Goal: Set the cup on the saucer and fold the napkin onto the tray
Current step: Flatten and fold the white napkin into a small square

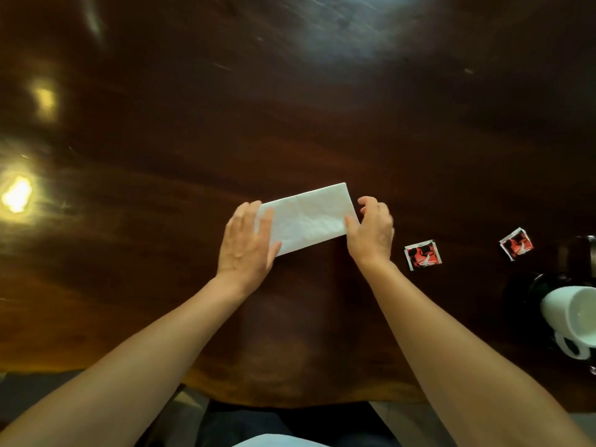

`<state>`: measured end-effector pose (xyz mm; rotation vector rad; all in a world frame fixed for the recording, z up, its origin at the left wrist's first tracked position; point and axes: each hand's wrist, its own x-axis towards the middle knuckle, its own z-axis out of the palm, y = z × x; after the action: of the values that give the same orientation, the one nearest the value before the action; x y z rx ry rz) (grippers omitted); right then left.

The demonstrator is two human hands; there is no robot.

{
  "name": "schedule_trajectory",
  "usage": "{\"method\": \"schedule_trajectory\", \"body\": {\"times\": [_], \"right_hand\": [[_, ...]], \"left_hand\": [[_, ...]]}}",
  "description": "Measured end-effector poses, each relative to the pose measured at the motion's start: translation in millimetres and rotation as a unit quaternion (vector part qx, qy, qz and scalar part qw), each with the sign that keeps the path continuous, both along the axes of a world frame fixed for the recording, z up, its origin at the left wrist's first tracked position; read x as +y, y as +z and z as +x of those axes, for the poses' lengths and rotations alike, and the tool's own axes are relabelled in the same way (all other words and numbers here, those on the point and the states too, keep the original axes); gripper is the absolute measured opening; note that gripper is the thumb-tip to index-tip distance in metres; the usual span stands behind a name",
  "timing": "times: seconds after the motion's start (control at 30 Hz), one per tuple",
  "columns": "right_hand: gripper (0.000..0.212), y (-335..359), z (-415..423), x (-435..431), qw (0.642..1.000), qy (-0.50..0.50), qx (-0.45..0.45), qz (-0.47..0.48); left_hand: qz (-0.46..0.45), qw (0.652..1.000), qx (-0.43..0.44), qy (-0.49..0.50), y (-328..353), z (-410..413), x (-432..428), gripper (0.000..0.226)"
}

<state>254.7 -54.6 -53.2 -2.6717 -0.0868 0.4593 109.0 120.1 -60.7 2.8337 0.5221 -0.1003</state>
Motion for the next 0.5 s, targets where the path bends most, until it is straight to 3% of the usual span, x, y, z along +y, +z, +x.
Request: {"method": "schedule_trajectory", "body": {"times": [0.1, 0.27, 0.43, 0.5], "right_hand": [[0.047, -5, -13, 14, 0.985, 0.126, -0.097, -0.069], [0.059, -31, -40, 46, 0.906, 0.416, -0.053, -0.052], [0.068, -47, -18, 43, 0.854, 0.497, -0.074, -0.134], [0.069, -50, -5, 36, 0.853, 0.494, -0.085, -0.144]], "left_hand": [[0.014, 0.995, 0.044, -0.086, -16, 6, -7, 0.067], [0.011, 0.992, 0.064, -0.112, -42, 7, -5, 0.067], [0.006, 0.994, 0.052, -0.095, -46, 4, -3, 0.077], [0.012, 0.994, 0.059, -0.092, -46, 5, -1, 0.081]]}}
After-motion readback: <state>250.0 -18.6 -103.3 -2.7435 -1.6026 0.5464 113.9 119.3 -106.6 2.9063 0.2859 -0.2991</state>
